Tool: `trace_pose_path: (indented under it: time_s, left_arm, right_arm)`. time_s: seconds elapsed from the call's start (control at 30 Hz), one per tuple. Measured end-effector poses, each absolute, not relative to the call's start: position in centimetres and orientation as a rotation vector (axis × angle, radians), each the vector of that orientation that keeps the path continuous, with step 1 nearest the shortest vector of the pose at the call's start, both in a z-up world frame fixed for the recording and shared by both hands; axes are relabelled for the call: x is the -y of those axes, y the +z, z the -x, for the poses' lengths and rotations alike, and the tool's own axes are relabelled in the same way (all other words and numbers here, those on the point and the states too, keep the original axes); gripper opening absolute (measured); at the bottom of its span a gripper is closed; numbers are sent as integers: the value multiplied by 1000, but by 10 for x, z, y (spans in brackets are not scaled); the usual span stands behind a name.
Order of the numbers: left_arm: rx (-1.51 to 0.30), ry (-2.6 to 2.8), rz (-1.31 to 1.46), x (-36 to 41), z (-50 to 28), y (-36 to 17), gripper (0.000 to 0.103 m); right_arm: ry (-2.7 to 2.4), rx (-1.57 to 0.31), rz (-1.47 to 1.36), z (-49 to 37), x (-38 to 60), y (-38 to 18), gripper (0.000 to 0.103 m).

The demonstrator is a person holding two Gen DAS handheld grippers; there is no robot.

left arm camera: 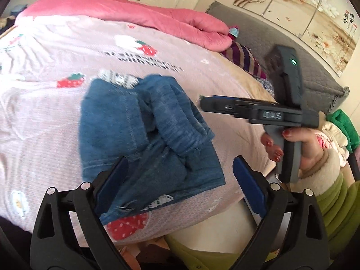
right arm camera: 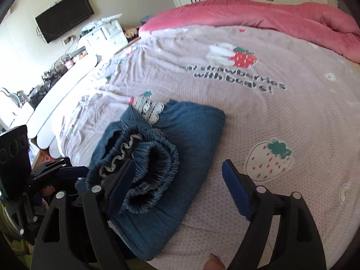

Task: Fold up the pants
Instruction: 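Fold the waistband over the pants with the right gripper and release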

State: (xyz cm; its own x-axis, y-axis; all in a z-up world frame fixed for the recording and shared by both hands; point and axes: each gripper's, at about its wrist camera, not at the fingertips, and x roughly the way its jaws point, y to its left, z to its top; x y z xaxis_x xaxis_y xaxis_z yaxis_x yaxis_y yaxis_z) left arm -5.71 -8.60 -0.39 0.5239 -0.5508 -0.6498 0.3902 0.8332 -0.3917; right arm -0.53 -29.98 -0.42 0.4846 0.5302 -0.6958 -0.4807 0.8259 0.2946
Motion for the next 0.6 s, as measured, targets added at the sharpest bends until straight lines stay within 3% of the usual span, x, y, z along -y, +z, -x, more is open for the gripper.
trace_pose_path:
  time_s: [0.17,0.6]
  left_arm:
    - [-816,-503,190,72,62,10,93]
    - [-793,-362,134,55,58,20,93]
  right_arm:
    - [603,-815,-78,22,311,12,86]
    - [668,-709,-36,84,302,33,92]
